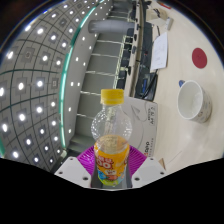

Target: Pour water

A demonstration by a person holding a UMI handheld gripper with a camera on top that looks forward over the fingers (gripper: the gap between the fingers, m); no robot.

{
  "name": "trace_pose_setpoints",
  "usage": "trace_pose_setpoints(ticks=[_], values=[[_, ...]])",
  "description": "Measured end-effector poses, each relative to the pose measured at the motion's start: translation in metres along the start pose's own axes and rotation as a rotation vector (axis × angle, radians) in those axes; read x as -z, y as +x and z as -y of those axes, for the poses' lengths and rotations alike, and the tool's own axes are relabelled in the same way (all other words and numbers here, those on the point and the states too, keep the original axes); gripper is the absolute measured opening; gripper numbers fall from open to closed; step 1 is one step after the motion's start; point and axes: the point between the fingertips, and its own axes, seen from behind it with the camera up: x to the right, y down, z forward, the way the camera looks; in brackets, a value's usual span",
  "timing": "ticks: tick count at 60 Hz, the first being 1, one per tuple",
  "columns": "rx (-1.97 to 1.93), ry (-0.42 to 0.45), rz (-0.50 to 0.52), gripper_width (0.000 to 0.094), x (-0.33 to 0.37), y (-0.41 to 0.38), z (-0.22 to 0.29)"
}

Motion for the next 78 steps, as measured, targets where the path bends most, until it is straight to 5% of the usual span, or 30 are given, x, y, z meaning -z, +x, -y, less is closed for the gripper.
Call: trace_pose_setpoints(ticks=[20,36,50,64,78], values=[[-0.707,0.086,0.110,0.0402,-0.023,0.050,0.049],[-0.726,0.034,0.060,0.0402,-0.023,0.061,0.039],[-0.104,-0.069,-0.008,0.0404,-0.019,0.021,0.059],[0.691,-0.006,-0.077,0.0404,0.008,-0.011,0.160],[1.192,0.018,-0.313,0.0404,0.035,0.067,0.258]])
